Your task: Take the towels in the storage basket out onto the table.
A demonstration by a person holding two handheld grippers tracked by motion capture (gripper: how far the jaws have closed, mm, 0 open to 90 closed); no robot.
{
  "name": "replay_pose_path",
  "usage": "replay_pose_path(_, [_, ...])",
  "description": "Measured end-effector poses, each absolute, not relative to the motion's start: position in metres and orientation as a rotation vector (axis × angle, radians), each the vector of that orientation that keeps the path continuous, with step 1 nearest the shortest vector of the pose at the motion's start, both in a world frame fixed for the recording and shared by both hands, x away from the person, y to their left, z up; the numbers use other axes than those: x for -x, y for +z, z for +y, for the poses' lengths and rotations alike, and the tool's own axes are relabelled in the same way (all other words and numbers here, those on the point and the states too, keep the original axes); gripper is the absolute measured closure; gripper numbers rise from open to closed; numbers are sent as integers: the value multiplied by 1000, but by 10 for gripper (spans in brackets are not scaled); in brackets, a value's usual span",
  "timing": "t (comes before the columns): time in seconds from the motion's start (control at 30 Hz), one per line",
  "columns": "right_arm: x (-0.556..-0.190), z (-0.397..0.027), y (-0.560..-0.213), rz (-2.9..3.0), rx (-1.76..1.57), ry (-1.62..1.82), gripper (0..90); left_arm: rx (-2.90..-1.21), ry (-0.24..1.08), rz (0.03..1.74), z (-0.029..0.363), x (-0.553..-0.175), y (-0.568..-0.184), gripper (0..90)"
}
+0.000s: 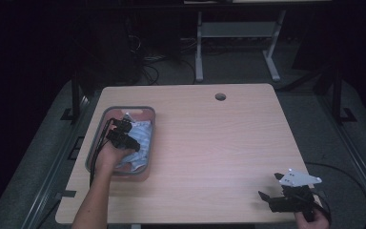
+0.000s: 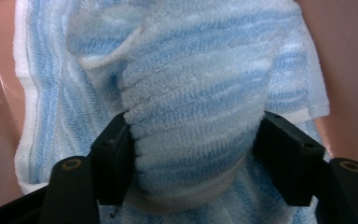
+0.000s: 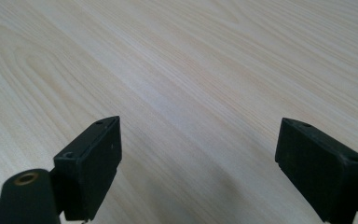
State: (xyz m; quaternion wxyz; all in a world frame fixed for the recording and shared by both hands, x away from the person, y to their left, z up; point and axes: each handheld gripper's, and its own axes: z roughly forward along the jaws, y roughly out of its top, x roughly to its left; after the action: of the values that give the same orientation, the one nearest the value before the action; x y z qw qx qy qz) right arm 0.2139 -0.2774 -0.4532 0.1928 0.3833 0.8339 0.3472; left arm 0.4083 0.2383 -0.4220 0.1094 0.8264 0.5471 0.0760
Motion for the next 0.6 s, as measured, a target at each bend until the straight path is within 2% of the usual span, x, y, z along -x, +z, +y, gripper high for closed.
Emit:
replay_pose_path(0.27, [-214, -276, -454, 2348, -1068, 971, 139, -2431, 221, 1632, 238, -409, -425, 431])
replay_pose_path(0.43, [-214, -274, -454, 2347, -1074, 974, 139, -2437, 191, 1620, 239, -409, -423, 539])
replay_pose_path(0.6, [-215, -273, -455, 2349, -1070, 974, 139, -2443, 198, 1614, 238, -408, -422, 584])
